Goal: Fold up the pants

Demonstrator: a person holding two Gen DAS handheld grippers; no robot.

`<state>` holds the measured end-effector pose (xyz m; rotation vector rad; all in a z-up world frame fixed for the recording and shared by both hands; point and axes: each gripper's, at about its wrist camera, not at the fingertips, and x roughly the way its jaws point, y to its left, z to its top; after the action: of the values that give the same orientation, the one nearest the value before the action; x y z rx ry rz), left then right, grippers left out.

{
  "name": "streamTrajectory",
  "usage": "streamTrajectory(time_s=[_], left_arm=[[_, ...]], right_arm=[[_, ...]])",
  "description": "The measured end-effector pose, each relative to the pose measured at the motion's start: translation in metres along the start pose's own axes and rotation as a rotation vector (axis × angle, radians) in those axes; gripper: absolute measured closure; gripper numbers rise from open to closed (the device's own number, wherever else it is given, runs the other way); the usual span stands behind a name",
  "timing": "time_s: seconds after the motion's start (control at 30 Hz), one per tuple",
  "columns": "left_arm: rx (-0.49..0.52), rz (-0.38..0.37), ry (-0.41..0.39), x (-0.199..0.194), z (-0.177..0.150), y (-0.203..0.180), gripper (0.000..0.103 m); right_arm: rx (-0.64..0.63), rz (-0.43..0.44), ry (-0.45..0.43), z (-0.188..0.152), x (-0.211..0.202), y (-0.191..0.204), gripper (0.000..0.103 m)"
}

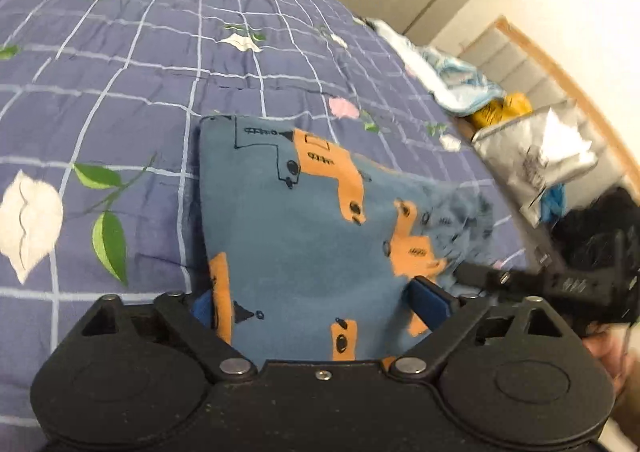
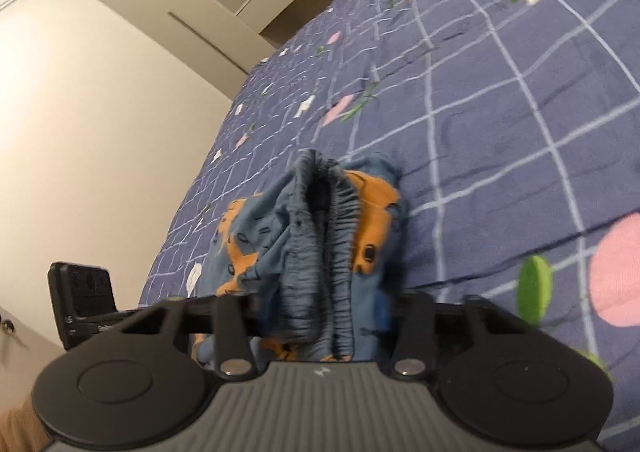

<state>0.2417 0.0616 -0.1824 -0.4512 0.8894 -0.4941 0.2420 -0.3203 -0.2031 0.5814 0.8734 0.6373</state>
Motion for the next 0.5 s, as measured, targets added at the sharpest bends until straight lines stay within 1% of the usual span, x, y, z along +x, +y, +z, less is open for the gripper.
streamTrajectory(time_s=[0.03, 0.1, 0.13, 0.17, 0.2, 0.27, 0.33, 0.5], left_arm=[[-0.028, -0.014, -0.003, -0.001, 0.001, 0.003, 0.022], [-0.068, -0.013, -0.008, -0.001, 0.002, 0.007, 0.032], [-0.072, 0.002, -0.01, -0.001, 0.003, 0.007, 0.047], [-0.078, 0.019, -0.012, -0.001, 0.003, 0.007, 0.057], [-0.089, 0.017, -0.016, -0.002, 0.003, 0.008, 0.061], [-0.104, 0.012, -0.033, -0.006, 0.003, 0.01, 0.075], [-0.097, 0.008, -0.053, -0.013, 0.0, 0.009, 0.084], [-0.054, 0.007, -0.116, -0.038, -0.008, -0.007, 0.088]], right_arm=[[0.003, 0.004, -0.004, -0.002, -0.002, -0.001, 0.063], [-0.017, -0.011, -0.009, -0.005, -0.004, 0.002, 0.066], [-0.032, -0.022, -0.015, -0.007, -0.005, 0.006, 0.067], [-0.046, -0.033, -0.02, -0.008, -0.006, 0.009, 0.069], [-0.066, -0.049, -0.025, -0.009, -0.006, 0.013, 0.07], [-0.103, -0.075, -0.034, -0.01, -0.009, 0.019, 0.073], [-0.131, -0.091, -0.048, -0.013, -0.012, 0.026, 0.077], [-0.17, -0.084, -0.08, -0.021, -0.027, 0.044, 0.079]])
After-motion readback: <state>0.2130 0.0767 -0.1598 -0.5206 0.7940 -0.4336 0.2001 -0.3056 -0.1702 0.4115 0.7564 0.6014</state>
